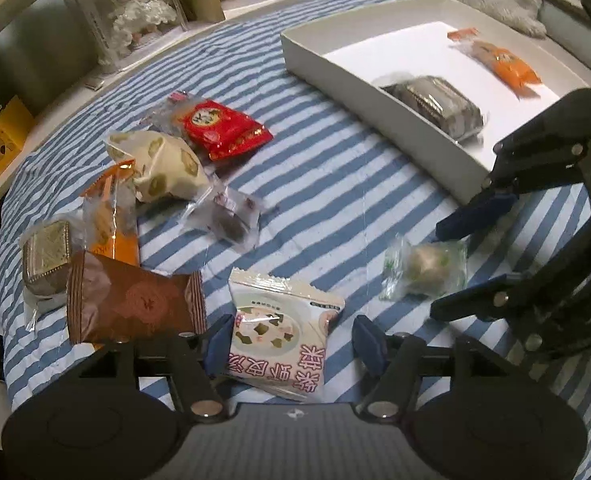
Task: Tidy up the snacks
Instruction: 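Grasp the white printed cookie packet with the left tool while the right tool grasps the clear ball packet, then carry the white packet and clear ball packet into the tray and release both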
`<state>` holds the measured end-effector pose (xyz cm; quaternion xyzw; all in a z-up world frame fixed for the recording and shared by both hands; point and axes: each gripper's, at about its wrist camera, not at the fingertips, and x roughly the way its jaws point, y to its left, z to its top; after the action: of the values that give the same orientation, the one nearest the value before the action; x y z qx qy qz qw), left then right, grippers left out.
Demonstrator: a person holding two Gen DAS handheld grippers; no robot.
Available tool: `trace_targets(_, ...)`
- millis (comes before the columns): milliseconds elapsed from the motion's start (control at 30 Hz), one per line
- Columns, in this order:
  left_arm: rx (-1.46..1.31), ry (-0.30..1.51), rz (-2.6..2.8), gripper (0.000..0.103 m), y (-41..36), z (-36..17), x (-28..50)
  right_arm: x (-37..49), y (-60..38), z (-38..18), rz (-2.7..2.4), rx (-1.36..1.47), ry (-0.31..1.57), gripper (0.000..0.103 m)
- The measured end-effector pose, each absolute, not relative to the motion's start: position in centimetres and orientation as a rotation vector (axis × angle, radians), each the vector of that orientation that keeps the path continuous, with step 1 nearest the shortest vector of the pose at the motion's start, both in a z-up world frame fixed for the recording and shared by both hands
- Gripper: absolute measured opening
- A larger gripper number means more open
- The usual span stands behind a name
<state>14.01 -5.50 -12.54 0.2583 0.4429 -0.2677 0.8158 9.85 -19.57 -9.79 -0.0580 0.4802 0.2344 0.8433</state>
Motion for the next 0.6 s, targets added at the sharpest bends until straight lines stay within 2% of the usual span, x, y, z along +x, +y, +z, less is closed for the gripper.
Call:
trace_targets(167, 0.518, 0.976, -0.552, 0.064, -4.9, -12.6, 14.4, 9.9, -19.1, -10.1, 0.519, -0.161, 1.015, 0.056)
trace_targets(300, 0.498, 0.977, -0.515, 0.053, -4.7, -12.5, 14.8, 10.3, -18.6, -10.5, 0.52, -0.198, 0.987, 0.055)
trace_targets(400, 0.435, 0.981, -0.49, 0.05, -4.1, -12.1, 15.2, 10.4, -18.1, -11.0, 0.525, -0.261, 0.958, 0.054)
trace_targets(433, 0.42, 0.985, -0.485, 0.049, -3.9, -12.1, 15.2, 10.3, -18.0, -11.0, 0.53, -0.276, 0.954, 0.052)
trace_targets(500, 0.407, 0.989, -0.476, 0.049, -3.7, -12.0, 15.2, 10.1, -18.0, -11.0, 0.535, -0.279, 0.956, 0.043)
trace_targets(600, 0.391, 0.975, -0.456, 0.049, -3.6, -11.4, 14.9, 10.1, -18.5, -10.6, 0.529, -0.248, 0.952, 0.041)
